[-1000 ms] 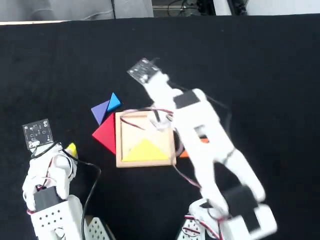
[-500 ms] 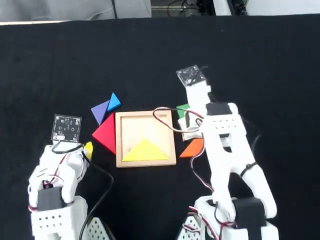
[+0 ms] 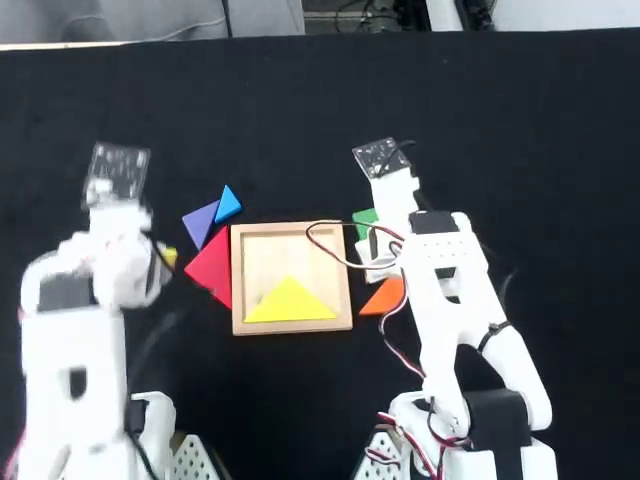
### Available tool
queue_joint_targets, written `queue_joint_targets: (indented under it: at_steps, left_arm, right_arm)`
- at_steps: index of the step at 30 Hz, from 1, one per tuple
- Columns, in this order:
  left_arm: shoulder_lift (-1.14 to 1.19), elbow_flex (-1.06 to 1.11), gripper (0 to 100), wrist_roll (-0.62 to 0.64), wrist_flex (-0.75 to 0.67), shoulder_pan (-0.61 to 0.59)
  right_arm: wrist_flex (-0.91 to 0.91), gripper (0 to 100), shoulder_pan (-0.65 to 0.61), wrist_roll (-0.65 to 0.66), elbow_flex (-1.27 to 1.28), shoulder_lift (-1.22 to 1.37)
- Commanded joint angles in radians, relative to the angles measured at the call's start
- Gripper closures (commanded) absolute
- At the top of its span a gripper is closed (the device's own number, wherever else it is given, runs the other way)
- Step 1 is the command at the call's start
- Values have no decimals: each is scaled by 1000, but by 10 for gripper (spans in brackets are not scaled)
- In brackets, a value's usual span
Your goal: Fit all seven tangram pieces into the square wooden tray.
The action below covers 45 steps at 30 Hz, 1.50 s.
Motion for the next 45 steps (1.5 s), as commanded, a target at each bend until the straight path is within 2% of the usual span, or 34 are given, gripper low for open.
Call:
queue_joint_targets:
  at_steps: [1,5,9,13,18,21,29,34,38,45]
  left_arm:
    - [393,-278,768,49,12,15]
    - [503,-358,744,89,28,36]
    - [468,-317,677,100,100,156]
    - [428,-189,676,172,8,246]
    - [423,-27,671,242,-226,160]
    - [423,19,670,256,-307,122]
    - [466,13,670,255,-322,117]
    - [631,-48,670,267,-322,127]
    - [741,-128,670,322,-321,124]
    - [758,-143,670,331,-321,176]
  right_arm:
    - [-32,808,-2,-9,2,-4]
    - [-89,809,0,-9,42,-8]
    - [-98,809,2,-9,47,-8]
    - [-91,809,31,-11,41,-10]
    - [-94,809,97,-66,36,-10]
    - [-97,809,97,-64,39,-10]
    - [-97,809,97,-64,42,-10]
    - [-97,809,97,-64,45,-10]
    - [-97,809,97,-64,45,-10]
    - [-97,809,97,-64,45,-8]
